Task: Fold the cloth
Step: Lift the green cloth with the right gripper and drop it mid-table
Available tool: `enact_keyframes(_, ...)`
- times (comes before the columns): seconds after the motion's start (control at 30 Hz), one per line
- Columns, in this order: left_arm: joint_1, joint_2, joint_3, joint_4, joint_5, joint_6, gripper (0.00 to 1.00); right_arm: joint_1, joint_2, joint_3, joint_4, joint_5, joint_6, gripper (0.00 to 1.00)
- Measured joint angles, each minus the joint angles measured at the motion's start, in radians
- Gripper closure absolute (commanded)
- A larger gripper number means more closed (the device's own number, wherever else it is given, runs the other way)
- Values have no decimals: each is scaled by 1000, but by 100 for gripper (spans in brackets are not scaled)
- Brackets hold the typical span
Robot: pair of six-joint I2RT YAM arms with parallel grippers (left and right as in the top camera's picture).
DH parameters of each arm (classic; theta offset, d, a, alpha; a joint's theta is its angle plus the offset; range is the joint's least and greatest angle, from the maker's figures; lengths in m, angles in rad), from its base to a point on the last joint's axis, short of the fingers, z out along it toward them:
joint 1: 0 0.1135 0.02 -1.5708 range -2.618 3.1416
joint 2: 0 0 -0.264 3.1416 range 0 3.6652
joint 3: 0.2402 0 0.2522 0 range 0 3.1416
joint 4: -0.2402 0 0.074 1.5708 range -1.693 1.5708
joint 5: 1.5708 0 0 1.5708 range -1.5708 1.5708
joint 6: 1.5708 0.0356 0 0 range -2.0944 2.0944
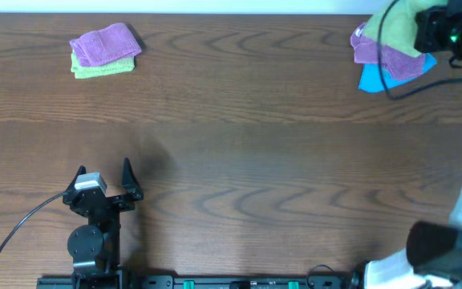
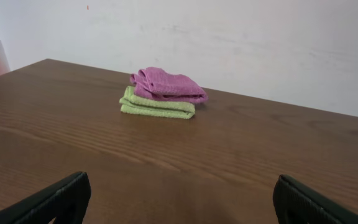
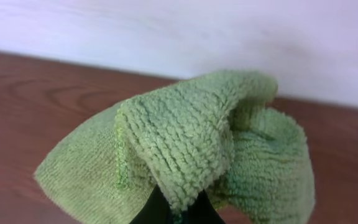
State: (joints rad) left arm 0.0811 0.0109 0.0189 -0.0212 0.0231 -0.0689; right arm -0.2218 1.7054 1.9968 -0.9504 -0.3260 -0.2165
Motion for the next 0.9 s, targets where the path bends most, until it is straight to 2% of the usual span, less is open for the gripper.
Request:
enact_keyframes(0.2, 0, 0, 0, 0, 0, 0, 5, 108, -212, -42, -5, 8, -39, 99)
enact_keyframes(0.47, 0, 0, 0, 0, 0, 0, 5, 167, -632, -311, 51, 24, -69, 99)
enact_keyframes(0.6, 0, 0, 0, 0, 0, 0, 5, 168, -800, -422, -57, 16, -53, 99)
enact_keyframes(0.73, 0, 0, 0, 0, 0, 0, 5, 169, -837, -523, -263, -50, -21, 98)
enact_keyframes(0.9, 0, 0, 0, 0, 0, 0, 5, 197, -824, -695, -305, -98, -10, 98)
